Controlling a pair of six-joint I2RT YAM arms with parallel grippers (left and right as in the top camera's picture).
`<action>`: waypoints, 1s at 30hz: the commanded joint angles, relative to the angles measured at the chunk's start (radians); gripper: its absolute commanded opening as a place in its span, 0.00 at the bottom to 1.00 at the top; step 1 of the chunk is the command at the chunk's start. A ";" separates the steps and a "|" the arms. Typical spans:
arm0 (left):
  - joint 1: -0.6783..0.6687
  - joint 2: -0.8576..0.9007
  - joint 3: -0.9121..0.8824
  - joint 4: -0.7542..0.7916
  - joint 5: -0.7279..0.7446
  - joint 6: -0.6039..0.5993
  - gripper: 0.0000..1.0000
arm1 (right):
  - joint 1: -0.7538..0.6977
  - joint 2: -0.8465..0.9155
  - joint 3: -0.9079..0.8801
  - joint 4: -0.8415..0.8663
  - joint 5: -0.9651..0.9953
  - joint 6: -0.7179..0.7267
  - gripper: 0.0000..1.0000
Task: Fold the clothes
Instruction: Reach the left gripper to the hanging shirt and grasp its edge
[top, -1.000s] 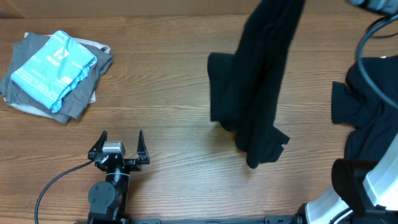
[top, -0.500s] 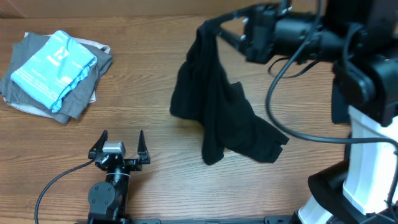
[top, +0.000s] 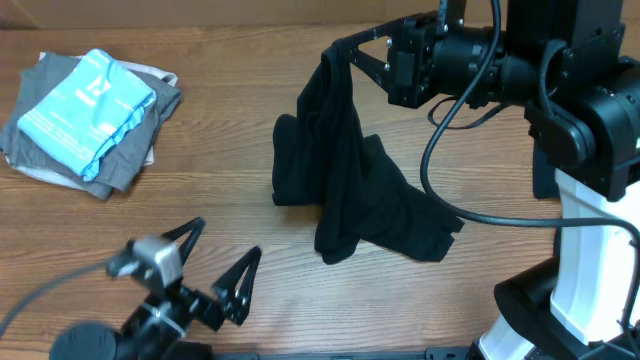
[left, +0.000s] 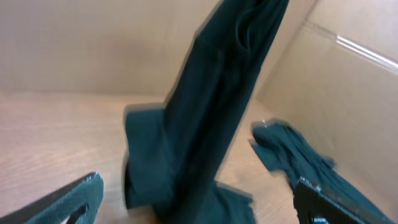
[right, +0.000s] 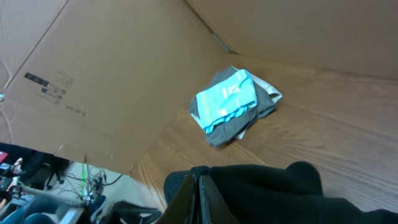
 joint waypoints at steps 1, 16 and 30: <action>-0.004 0.332 0.240 -0.222 0.126 -0.011 1.00 | 0.001 -0.011 0.002 0.007 0.005 -0.008 0.04; 0.056 1.025 0.420 -0.273 0.288 0.006 0.97 | 0.001 0.006 0.002 -0.109 0.008 -0.038 0.04; 0.343 0.893 0.419 -0.578 0.062 0.129 0.60 | 0.202 0.300 -0.278 0.021 0.017 -0.060 0.04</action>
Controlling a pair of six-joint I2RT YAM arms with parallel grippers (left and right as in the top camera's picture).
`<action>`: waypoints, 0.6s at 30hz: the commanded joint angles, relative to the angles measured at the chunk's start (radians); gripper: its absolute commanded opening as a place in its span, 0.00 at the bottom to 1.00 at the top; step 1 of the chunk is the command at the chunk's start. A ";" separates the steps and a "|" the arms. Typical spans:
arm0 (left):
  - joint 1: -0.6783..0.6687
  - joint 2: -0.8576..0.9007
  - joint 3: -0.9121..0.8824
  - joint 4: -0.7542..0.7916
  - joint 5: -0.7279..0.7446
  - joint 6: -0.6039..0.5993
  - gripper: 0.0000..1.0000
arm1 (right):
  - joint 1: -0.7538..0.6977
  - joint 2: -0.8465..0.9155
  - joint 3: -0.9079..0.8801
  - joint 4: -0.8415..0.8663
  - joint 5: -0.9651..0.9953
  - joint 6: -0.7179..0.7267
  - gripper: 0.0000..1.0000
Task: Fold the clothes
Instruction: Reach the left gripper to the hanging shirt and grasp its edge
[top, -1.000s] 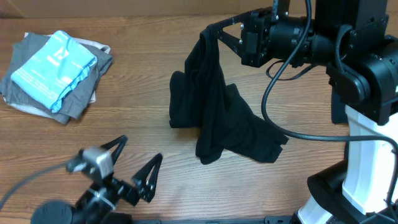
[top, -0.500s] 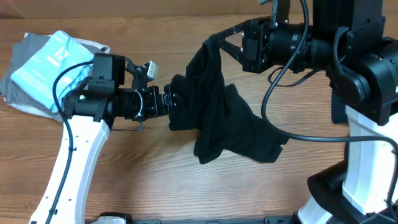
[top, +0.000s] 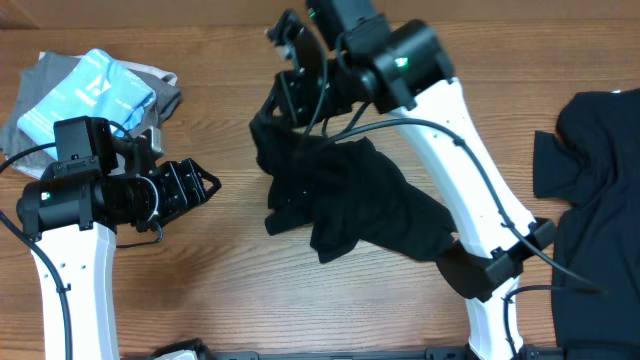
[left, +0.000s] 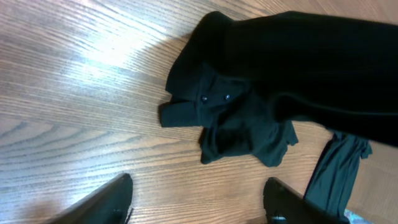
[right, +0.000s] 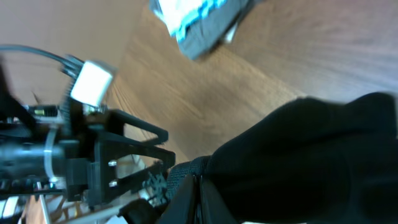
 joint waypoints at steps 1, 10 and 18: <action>0.000 -0.009 0.012 -0.023 0.127 0.051 0.51 | 0.018 0.008 -0.096 0.056 0.004 -0.007 0.04; -0.114 0.033 -0.003 0.160 0.267 0.328 0.75 | 0.021 0.008 -0.165 0.098 -0.012 -0.004 0.04; -0.216 0.122 -0.004 0.319 0.206 0.426 0.70 | 0.021 0.008 -0.163 0.098 -0.091 -0.008 0.04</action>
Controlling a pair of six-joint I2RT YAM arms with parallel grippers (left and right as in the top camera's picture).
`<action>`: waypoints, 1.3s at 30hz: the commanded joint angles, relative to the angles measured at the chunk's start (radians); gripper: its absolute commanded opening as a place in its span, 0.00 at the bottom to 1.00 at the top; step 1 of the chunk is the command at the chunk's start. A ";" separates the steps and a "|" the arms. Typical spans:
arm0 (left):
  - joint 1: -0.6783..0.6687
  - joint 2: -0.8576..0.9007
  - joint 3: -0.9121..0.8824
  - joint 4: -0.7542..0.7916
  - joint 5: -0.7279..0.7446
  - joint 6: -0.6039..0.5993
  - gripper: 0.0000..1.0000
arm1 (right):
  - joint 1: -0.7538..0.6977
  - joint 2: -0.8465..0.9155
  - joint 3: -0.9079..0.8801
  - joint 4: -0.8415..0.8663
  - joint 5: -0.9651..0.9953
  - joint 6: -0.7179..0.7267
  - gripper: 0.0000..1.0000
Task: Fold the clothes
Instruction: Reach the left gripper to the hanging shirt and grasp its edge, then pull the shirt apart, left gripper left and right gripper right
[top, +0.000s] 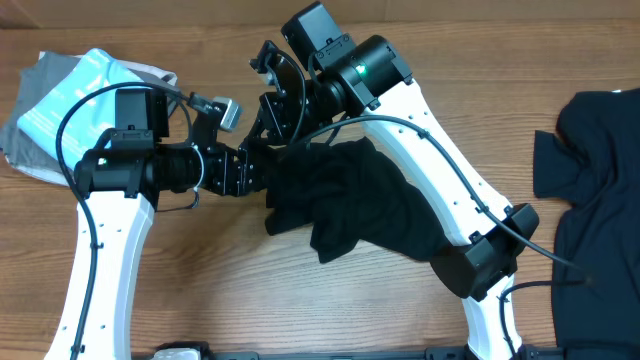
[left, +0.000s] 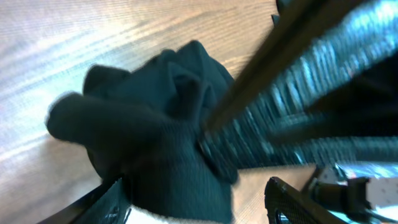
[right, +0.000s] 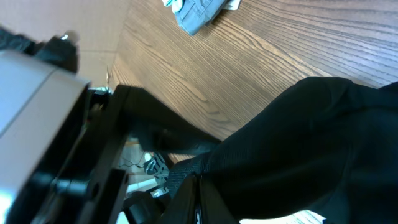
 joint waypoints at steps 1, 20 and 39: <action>-0.004 0.004 0.004 0.042 -0.007 0.025 0.67 | 0.003 -0.009 0.005 0.003 -0.020 -0.007 0.04; -0.004 0.002 0.004 0.066 -0.018 -0.106 0.04 | -0.002 -0.009 0.005 -0.006 -0.015 -0.011 0.04; 0.006 -0.127 0.007 0.483 -0.025 -0.739 0.04 | -0.252 -0.043 0.003 -0.332 0.217 -0.074 0.58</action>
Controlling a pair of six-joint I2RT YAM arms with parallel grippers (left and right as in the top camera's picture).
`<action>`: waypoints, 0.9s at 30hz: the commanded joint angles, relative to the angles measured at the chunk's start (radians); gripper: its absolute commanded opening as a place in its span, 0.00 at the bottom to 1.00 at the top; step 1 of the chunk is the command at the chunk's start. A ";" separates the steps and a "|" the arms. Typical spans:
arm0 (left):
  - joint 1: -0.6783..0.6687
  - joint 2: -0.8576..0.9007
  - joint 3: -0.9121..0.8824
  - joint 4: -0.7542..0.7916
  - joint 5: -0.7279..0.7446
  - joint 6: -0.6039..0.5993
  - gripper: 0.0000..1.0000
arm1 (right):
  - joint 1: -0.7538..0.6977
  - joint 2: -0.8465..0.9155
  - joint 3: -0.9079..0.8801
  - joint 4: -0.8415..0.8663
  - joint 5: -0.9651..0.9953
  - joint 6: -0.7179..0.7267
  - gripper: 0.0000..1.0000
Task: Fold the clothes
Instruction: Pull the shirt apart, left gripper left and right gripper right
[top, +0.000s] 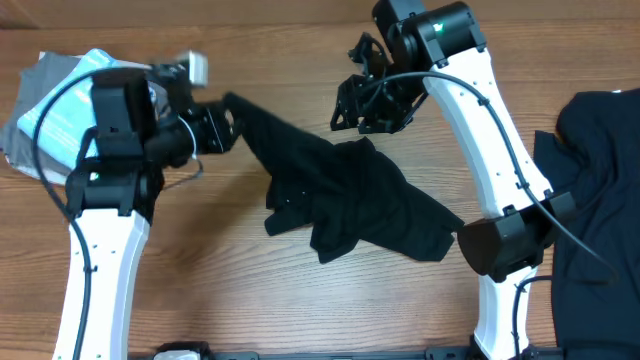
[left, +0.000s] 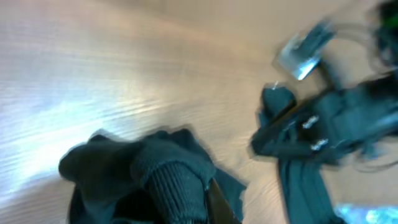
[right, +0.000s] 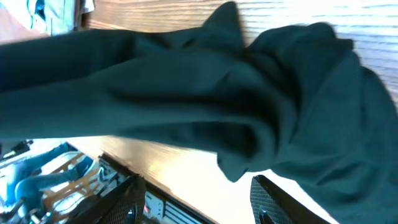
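A black garment (top: 360, 205) lies crumpled at mid-table, one end drawn out up and to the left. My left gripper (top: 228, 122) is shut on that end. In the left wrist view the ribbed cuff (left: 171, 180) sits pinched in the left gripper (left: 199, 196). My right gripper (top: 362, 105) hangs open just above the garment's far edge, holding nothing. From the right wrist the cloth (right: 205, 99) stretches across the view, and the right gripper (right: 199, 202) has its fingers (right: 121, 202) spread wide.
A stack of folded clothes, light blue on grey (top: 45, 125), lies at the far left, partly behind my left arm. Another black garment (top: 595, 170) lies at the table's right edge. Bare wood (top: 200, 260) shows in front of the crumpled garment.
My right gripper was shut on the garment's end with the open left gripper around it. Now the left is shut on that end and farther left; the right has let go and stands to the right.
My right gripper first held the black garment lifted at the back right, the left open near the front. Then the right had it over mid-table near the open left. The left closed in on the held end and now holds it, the right open.
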 joint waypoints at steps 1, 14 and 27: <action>0.005 -0.057 0.010 0.122 0.005 -0.243 0.04 | 0.003 -0.042 0.004 0.001 0.021 -0.017 0.57; 0.005 -0.068 0.010 0.706 -0.158 -0.465 0.04 | 0.080 -0.042 0.003 0.001 -0.005 -0.013 0.56; 0.005 -0.063 0.024 0.787 -0.259 -0.445 0.04 | 0.248 -0.042 -0.264 0.011 0.013 -0.013 0.52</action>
